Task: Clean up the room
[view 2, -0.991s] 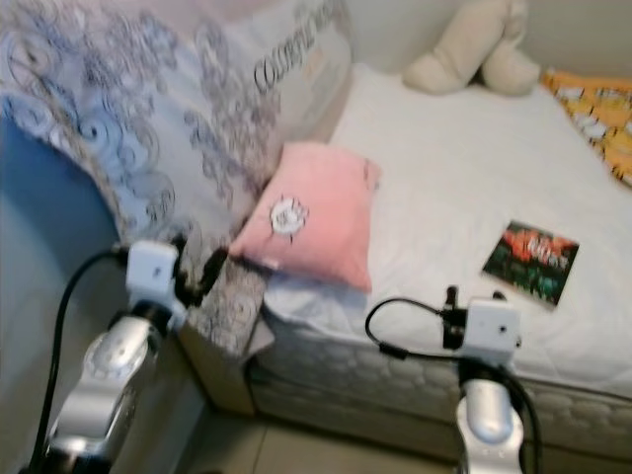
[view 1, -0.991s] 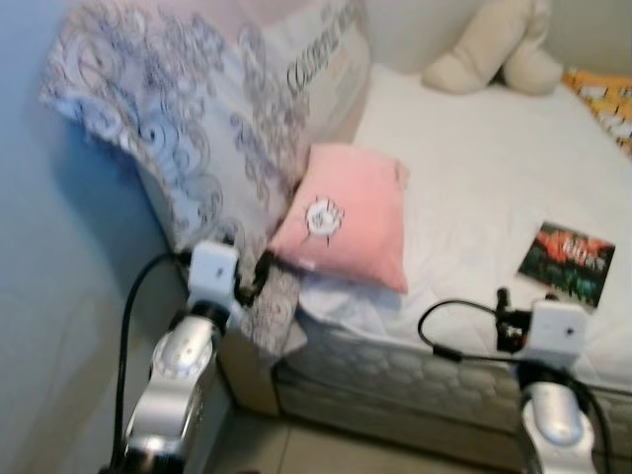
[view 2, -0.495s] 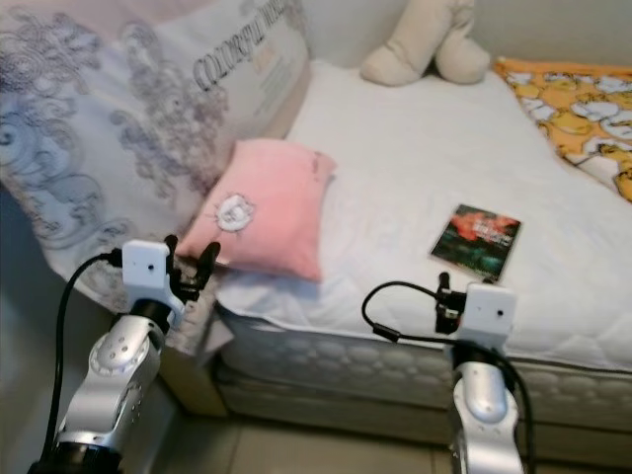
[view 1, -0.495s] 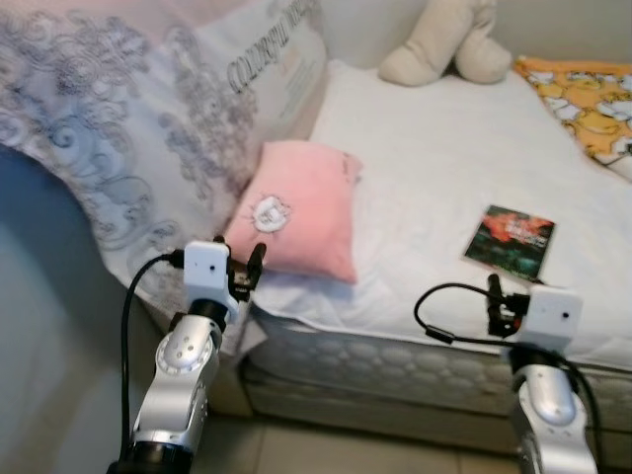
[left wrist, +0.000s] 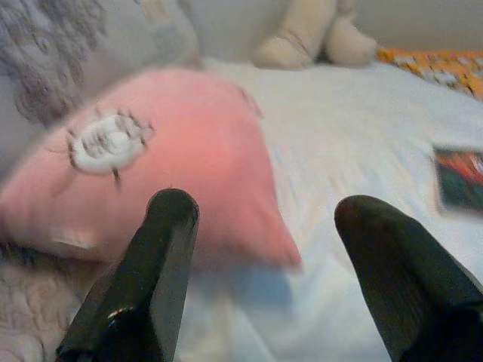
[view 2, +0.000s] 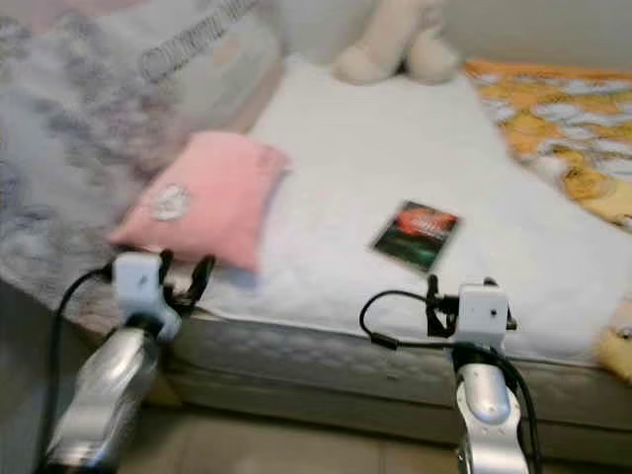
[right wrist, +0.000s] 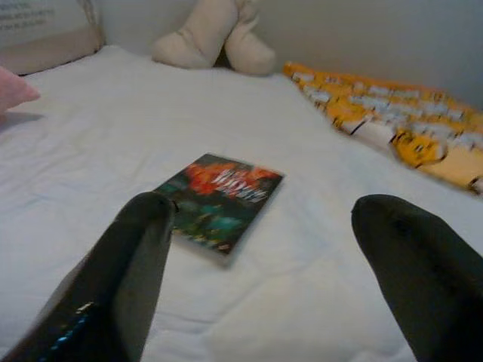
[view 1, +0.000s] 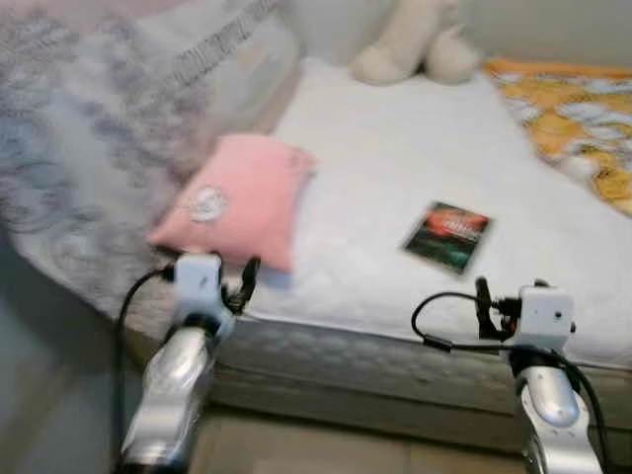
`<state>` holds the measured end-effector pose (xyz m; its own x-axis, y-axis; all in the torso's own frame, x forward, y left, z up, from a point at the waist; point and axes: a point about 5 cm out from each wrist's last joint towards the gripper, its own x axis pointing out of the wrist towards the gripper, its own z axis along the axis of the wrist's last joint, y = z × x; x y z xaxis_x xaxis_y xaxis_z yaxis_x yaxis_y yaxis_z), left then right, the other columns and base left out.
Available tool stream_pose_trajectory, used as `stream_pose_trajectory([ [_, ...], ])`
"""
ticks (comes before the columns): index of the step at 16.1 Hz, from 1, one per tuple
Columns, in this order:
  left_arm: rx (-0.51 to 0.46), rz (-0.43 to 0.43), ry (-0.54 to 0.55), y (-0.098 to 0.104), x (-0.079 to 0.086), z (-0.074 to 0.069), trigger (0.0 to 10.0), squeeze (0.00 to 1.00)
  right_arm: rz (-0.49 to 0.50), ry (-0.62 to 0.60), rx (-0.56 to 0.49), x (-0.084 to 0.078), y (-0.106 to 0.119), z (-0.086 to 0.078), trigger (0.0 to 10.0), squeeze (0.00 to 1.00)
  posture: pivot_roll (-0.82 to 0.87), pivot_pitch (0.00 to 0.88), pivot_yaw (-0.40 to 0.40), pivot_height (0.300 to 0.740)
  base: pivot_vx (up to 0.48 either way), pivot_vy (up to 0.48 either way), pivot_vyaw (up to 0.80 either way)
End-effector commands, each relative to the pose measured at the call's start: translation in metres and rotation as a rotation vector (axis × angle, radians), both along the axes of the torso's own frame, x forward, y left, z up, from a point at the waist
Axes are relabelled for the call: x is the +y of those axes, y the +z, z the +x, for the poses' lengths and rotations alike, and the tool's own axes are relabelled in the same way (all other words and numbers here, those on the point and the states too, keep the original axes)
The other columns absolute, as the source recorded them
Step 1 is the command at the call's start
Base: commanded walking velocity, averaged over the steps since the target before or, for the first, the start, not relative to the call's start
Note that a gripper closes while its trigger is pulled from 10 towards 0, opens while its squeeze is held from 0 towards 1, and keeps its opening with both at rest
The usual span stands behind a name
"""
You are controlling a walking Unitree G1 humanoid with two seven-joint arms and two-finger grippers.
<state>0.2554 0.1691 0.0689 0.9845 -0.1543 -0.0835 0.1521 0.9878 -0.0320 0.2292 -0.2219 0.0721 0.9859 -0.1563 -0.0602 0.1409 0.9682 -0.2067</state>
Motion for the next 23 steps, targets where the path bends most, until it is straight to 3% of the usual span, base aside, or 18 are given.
stream_pose_trajectory([
  [1,0.053,0.013,-0.049,-0.010,0.009,-0.020,10.0,0.00,0.002,0.049,0.012,0.006,0.001,-0.006,10.0,1.00,-0.11,0.000,0.003,0.740,0.000,-0.458,0.00],
  [2,0.061,0.011,-0.103,-0.009,0.008,-0.030,10.0,0.00,-0.008,0.062,0.030,0.004,0.000,-0.019,10.0,1.00,-0.11,0.000,-0.003,0.740,0.000,-0.458,0.00],
  [4,0.048,0.005,-0.085,-0.006,0.006,-0.026,10.0,0.00,-0.015,0.057,0.052,0.001,-0.004,-0.032,10.0,1.00,-0.09,0.000,-0.015,0.740,0.000,-0.461,0.00],
  [7,-0.013,0.016,-0.095,0.006,-0.003,-0.005,10.0,0.00,-0.015,0.036,0.037,0.004,-0.006,-0.022,10.0,1.00,-0.09,0.000,-0.009,0.740,0.000,-0.451,0.00],
  [10,-0.006,0.024,-0.140,0.003,-0.004,-0.002,10.0,0.00,-0.037,0.026,0.014,0.001,-0.003,-0.015,10.0,1.00,-0.09,0.000,-0.006,0.740,0.000,-0.447,0.00],
  [11,-0.017,0.020,-0.149,0.006,-0.008,0.007,10.0,0.00,-0.034,0.024,0.014,0.002,-0.003,-0.002,10.0,0.00,-0.10,0.000,-0.001,0.740,0.266,-0.326,0.00],
  [14,-0.029,0.006,-0.144,0.010,-0.020,0.013,10.0,0.00,-0.060,0.062,0.001,0.002,0.005,0.008,10.0,0.00,-0.11,0.000,-0.039,0.740,0.000,0.000,0.00],
  [16,-0.047,0.038,-0.082,0.013,-0.015,0.009,10.0,0.00,-0.041,0.095,0.008,0.000,0.004,0.024,10.0,0.00,-0.02,0.000,-0.102,0.740,0.000,0.000,0.00],
  [20,-0.085,0.054,-0.069,0.024,-0.012,0.007,10.0,0.00,-0.037,0.124,0.007,0.015,0.002,0.036,10.0,0.00,0.03,0.000,-0.101,0.740,0.000,0.000,0.00],
  [23,-0.079,0.083,-0.086,0.025,-0.009,0.010,10.0,0.00,0.010,0.100,-0.009,0.018,0.000,0.037,10.0,0.00,0.02,0.000,-0.080,0.740,0.000,0.000,-0.74],
])
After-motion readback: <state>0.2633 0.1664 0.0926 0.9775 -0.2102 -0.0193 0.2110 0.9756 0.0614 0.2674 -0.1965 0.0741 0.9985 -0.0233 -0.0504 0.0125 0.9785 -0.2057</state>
